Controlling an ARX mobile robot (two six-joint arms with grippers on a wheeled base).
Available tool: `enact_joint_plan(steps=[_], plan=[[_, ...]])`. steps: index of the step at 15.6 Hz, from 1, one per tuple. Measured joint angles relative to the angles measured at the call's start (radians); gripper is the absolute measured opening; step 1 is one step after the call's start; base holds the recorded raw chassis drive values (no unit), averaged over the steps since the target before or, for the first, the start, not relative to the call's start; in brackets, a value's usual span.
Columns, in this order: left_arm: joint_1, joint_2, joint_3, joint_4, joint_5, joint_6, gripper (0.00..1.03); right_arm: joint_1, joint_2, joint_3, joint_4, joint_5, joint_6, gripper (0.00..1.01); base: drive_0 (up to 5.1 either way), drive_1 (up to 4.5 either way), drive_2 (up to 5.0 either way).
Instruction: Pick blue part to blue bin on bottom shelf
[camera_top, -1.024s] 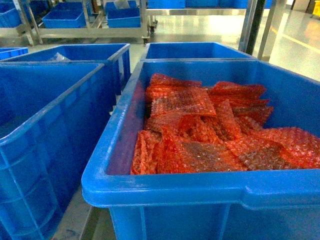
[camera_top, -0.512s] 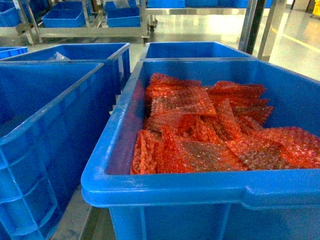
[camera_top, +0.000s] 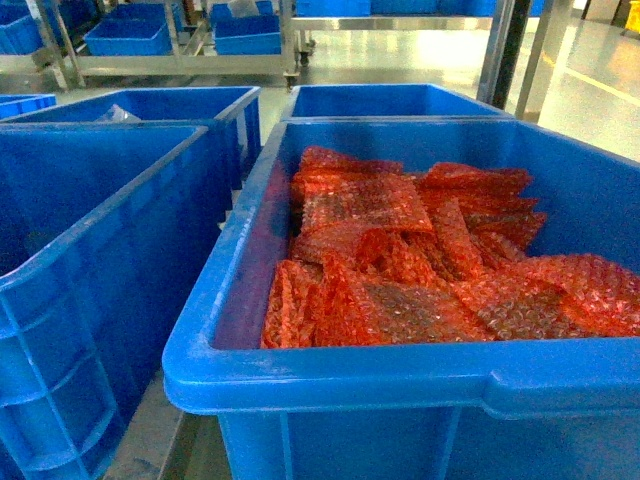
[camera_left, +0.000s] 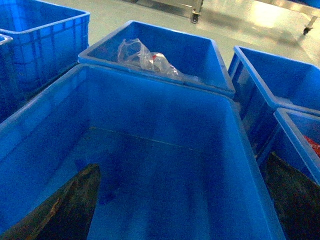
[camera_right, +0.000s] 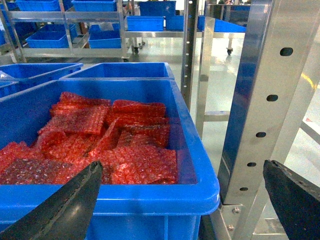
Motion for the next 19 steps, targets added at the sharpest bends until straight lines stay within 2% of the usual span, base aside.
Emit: enact_joint_plan(steps=[1,2,3,4,5,7,8,9,10,19], plan=[[0.007,0.007,-0.036,0.147,0.058,0.034,0.92,0.0,0.0,0.0,0.0,0.0,0.0,0.98,0.0,0.0,0.0],[0.006,-0.01,-0.099,0.275,0.113,0.095,0.81,0.0,0.0,0.0,0.0,0.0,0.0,0.98,0.0,0.0,0.0],[-0.002,-0.043,-0.164,0.332,0.12,0.136,0.72,0.0,0.0,0.0,0.0,0.0,0.0,0.98,0.0,0.0,0.0],[-0.005,-0.055,-0.189,0.351,0.12,0.145,0.68,0.0,0.0,0.0,0.0,0.0,0.0,0.98,0.0,0.0,0.0],[-0.014,-0.091,-0.245,0.376,0.119,0.169,0.57,0.0,0.0,0.0,0.001,0.0,0.0,0.98,0.0,0.0,0.0],[-0.029,-0.169,-0.344,0.393,0.106,0.192,0.32,0.0,0.0,0.0,0.0,0.0,0.0,0.98,0.0,0.0,0.0],[-0.064,-0.209,-0.389,0.395,0.05,0.193,0.19,0.0,0.0,0.0,0.0,0.0,0.0,0.98,0.0,0.0,0.0],[-0.089,-0.248,-0.426,0.393,0.048,0.193,0.06,0.0,0.0,0.0,0.0,0.0,0.0,0.98,0.0,0.0,0.0],[-0.095,-0.289,-0.46,0.386,0.05,0.195,0.02,0.0,0.0,0.0,0.0,0.0,0.0,0.98,0.0,0.0,0.0],[-0.089,-0.637,-0.621,0.2,0.043,0.196,0.02,0.0,0.0,0.0,0.0,0.0,0.0,0.98,0.0,0.0,0.0]])
